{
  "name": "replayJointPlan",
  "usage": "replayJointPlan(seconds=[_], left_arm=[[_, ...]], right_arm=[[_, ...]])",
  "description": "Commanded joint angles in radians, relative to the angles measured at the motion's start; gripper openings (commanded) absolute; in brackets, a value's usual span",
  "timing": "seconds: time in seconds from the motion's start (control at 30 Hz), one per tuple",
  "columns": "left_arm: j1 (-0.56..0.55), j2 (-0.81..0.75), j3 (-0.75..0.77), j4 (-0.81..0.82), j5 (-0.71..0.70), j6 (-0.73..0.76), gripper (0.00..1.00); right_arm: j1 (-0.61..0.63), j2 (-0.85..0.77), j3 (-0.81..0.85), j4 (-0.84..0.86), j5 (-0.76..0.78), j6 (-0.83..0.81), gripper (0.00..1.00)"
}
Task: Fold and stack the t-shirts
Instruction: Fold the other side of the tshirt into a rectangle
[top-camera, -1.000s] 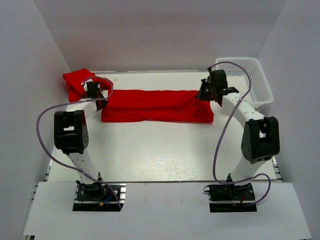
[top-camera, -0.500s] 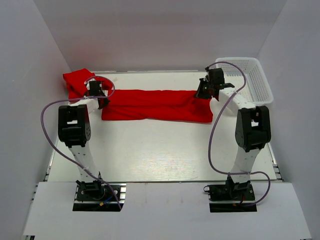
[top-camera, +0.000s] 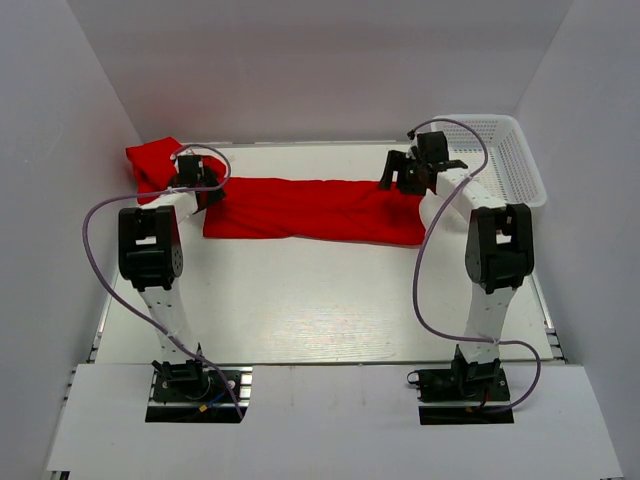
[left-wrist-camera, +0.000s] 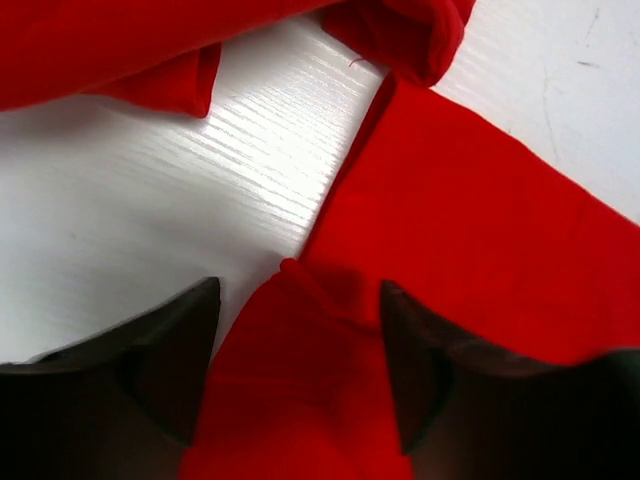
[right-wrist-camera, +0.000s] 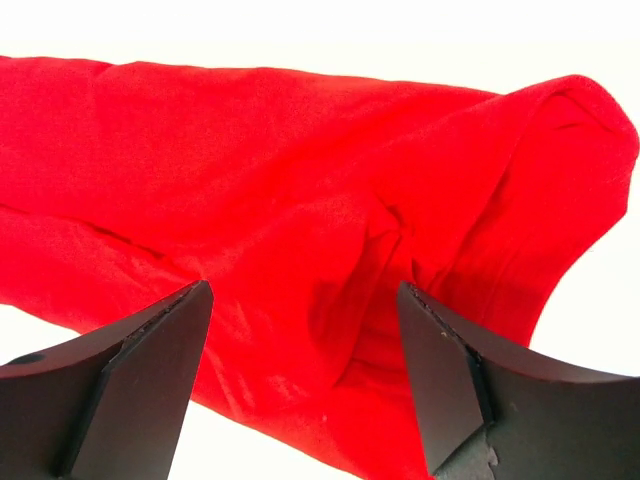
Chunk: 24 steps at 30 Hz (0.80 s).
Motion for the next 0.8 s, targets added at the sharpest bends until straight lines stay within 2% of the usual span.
replayJointPlan(seconds=[0.0, 0.13, 0.17, 0.33, 0.47, 0.77], left_arm=[[0.007, -0.122, 0.039, -0.017, 0.013, 0.056, 0.77], [-0.002, -0.235, -0.007, -0.039, 0.004, 0.113, 0.80], [-0.002, -0.261, -0.026, -0.039, 0.039, 0.128, 0.80], [-0.011, -0.424, -0.168, -0.002, 0.182, 0.142, 0.80], [-0.022, -0.461, -0.242, 0.024, 0.248, 0.154, 0.79], [-0.041, -0.492, -0.273, 0.004, 0.248, 0.165, 0.79]], right_arm=[[-0.001, -0.086, 0.025, -0.031, -0.026, -0.052, 0.80], [0.011, -0.204, -0.107, 0.003, -0.080, -0.056, 0.80], [0.022, -0.214, -0.181, 0.015, -0.081, -0.052, 0.80], [0.030, -0.238, -0.309, 0.049, -0.072, -0.010, 0.79], [0.048, -0.220, -0.346, 0.080, -0.081, 0.023, 0.75], [0.074, -0.130, -0.352, 0.184, -0.069, 0.067, 0.69]])
